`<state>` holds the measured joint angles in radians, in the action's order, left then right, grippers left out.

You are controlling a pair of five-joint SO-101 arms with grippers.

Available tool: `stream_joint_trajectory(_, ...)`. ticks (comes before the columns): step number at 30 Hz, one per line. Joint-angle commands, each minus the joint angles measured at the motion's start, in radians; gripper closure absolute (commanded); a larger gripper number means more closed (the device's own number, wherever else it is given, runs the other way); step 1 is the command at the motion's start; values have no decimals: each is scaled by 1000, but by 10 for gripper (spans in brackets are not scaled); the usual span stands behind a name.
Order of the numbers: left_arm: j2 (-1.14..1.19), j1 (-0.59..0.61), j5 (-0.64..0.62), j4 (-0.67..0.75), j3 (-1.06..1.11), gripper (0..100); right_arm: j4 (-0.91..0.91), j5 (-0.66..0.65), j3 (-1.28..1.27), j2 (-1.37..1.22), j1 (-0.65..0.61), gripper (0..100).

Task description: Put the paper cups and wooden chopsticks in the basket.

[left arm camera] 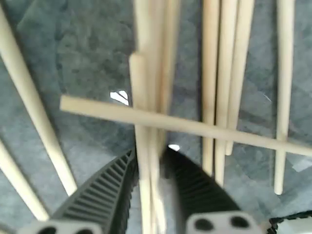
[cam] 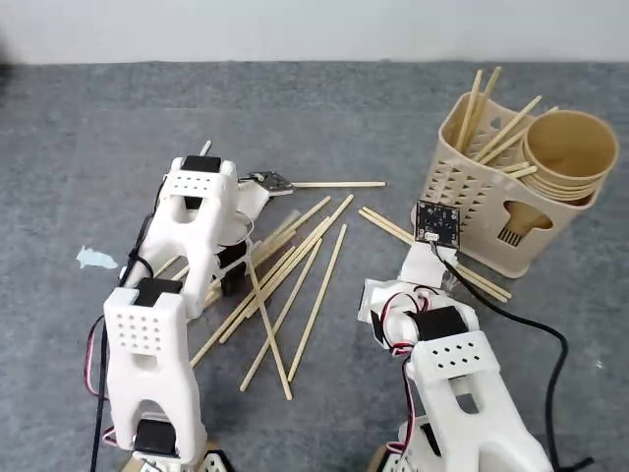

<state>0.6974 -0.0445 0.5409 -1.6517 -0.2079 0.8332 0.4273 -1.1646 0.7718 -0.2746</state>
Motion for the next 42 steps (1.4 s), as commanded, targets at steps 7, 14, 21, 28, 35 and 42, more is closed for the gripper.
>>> stream_joint_trajectory(7, -12, -9, 8, -3, 19, 987, -18, 3, 6, 24, -5, 779)
stream_joint_trajectory(14, -172, 2, 6, -78, 7, 988, -18, 3, 6, 24, -5, 779)
stream_joint_trajectory(21, -347, 17, -35, -100, 8, 988, -18, 3, 6, 24, -4, 779)
stream_joint_trajectory(28, -362, 20, -38, -100, 8, 988, -18, 3, 6, 24, -4, 779)
stream_joint_trajectory(35, -488, 9, -87, -100, -42, 988, -18, 3, 5, 24, -4, 779)
stream_joint_trajectory(42, -721, -60, -157, -94, -94, 988, -18, 3, 5, 24, -5, 779)
